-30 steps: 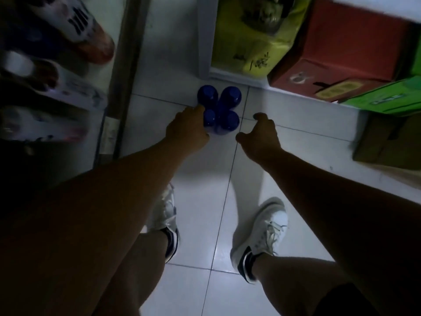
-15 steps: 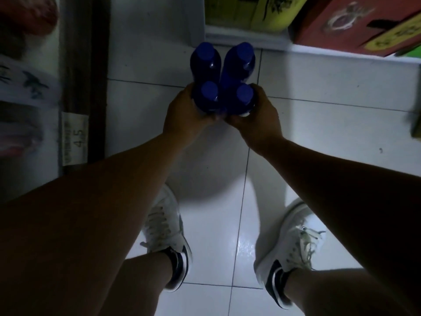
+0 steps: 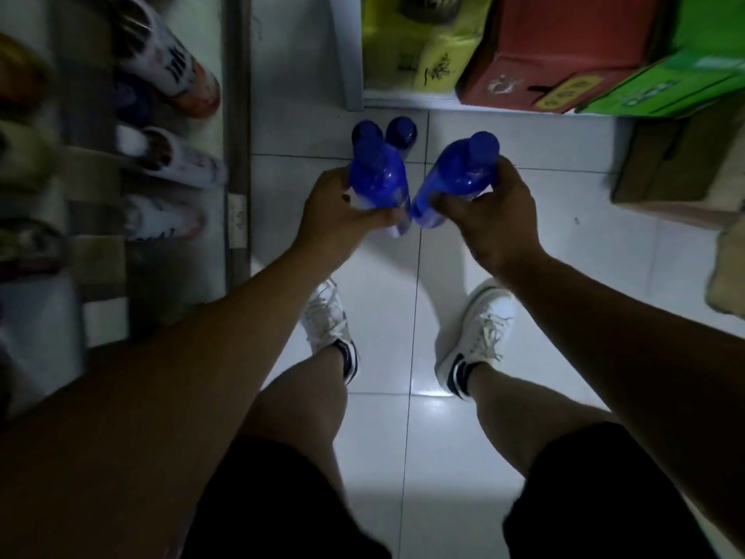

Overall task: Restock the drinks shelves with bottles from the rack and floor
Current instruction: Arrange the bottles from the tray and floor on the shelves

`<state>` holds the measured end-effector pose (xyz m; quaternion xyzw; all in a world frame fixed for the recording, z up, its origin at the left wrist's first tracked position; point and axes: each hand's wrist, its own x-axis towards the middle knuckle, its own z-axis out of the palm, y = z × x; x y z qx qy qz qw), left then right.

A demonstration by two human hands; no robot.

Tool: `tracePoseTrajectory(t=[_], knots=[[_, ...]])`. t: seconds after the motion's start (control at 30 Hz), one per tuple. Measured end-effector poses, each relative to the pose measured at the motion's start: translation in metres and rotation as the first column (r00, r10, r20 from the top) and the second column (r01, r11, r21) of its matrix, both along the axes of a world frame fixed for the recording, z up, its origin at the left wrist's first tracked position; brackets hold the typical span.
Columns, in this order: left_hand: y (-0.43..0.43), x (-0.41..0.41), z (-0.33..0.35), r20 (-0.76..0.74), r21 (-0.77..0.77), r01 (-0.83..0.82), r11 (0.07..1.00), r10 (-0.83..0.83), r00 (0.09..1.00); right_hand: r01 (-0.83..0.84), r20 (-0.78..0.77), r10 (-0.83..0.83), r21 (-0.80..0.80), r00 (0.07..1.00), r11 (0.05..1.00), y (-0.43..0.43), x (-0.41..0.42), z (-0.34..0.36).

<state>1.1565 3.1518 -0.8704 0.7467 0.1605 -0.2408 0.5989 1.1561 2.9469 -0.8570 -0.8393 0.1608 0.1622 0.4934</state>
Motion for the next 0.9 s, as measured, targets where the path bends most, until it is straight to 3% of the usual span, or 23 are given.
tracePoseTrajectory(t=[0.17, 0.57, 0.7, 0.9], knots=[[0.019, -0.018, 0.136, 0.003, -0.11, -0.117, 0.987, 0.118, 0.993, -0.009, 0.045, 0.006, 0.048, 0.999, 0.999, 0.009, -0.01, 0.135], [0.06, -0.017, 0.454, 0.168, -0.292, -0.262, 0.92, 0.319, 0.933, -0.085, 0.206, 0.02, 0.311, 0.978, 0.947, 0.041, 0.021, 0.438], [0.062, -0.016, 0.532, 0.186, -0.43, -0.281, 0.858, 0.389, 0.902, -0.134, 0.285, 0.011, 0.418, 0.959, 0.898, 0.054, 0.025, 0.511], [0.06, -0.006, 0.607, 0.142, -0.682, -0.317, 0.659, 0.545, 0.827, -0.208, 0.372, -0.009, 0.54, 0.928, 0.815, 0.066, 0.035, 0.591]])
